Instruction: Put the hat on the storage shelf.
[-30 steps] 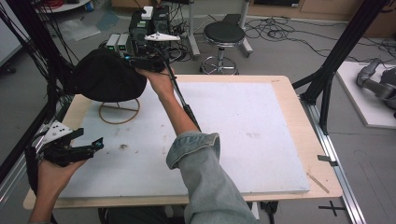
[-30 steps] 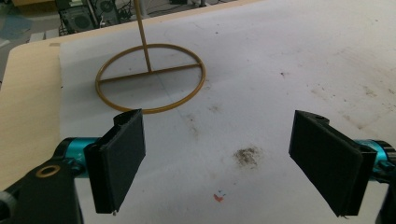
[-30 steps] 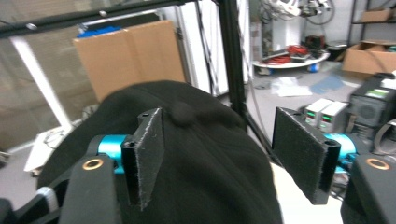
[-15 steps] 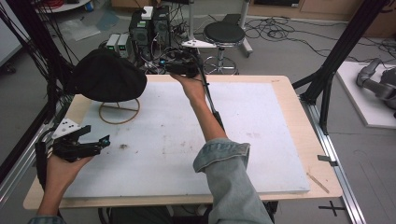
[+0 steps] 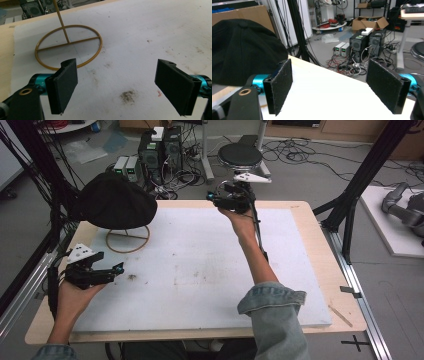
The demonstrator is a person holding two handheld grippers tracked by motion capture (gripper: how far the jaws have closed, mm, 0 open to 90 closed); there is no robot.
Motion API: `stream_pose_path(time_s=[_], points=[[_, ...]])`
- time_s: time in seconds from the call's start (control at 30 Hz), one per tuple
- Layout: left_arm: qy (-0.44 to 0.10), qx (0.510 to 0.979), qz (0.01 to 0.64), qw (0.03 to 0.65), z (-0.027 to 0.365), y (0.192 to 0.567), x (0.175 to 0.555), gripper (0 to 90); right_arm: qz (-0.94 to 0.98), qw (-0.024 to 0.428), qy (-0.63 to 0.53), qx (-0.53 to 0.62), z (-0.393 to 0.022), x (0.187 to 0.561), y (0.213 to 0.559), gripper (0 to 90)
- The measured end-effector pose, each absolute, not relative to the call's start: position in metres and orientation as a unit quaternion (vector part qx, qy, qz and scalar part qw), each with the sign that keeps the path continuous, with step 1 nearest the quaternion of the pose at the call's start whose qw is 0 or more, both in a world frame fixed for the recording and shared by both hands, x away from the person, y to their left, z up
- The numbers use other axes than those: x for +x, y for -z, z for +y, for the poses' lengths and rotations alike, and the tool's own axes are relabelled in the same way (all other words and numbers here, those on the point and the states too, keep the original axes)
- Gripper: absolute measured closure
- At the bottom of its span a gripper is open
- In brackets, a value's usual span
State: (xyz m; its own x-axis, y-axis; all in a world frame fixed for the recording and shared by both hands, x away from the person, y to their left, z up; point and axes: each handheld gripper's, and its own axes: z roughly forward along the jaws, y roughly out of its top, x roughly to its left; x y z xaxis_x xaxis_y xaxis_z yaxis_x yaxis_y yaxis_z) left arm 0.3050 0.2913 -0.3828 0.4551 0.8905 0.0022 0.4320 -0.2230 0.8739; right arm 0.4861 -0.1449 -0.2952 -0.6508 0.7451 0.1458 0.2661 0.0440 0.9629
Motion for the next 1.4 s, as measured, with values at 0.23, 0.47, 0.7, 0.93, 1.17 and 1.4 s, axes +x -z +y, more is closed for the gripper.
stream_pose_path(time_s=[0.23,0.47,0.7,0.93,1.17,1.4], points=[[-0.263,0.738,0.448,0.430,0.289,0.384,0.307,18.8,0.692,0.218,-0.579,0.371,-0.186,0.463,0.301,17.8],[-0.265,0.737,0.449,0.430,0.290,0.384,0.306,18.8,0.686,0.230,-0.573,0.385,-0.221,0.438,0.315,12.4],[-0.267,0.735,0.452,0.430,0.290,0.384,0.305,18.8,0.682,0.233,-0.565,0.401,-0.249,0.413,0.338,11.5],[-0.271,0.731,0.455,0.430,0.291,0.385,0.304,18.8,0.693,0.241,-0.524,0.433,-0.269,0.392,0.357,6.5],[-0.275,0.730,0.456,0.429,0.292,0.385,0.304,18.8,0.693,0.266,-0.526,0.415,-0.273,0.373,0.363,1.9],[-0.277,0.728,0.456,0.429,0.292,0.388,0.305,18.8,0.685,0.262,-0.527,0.429,-0.281,0.358,0.381,1.9]])
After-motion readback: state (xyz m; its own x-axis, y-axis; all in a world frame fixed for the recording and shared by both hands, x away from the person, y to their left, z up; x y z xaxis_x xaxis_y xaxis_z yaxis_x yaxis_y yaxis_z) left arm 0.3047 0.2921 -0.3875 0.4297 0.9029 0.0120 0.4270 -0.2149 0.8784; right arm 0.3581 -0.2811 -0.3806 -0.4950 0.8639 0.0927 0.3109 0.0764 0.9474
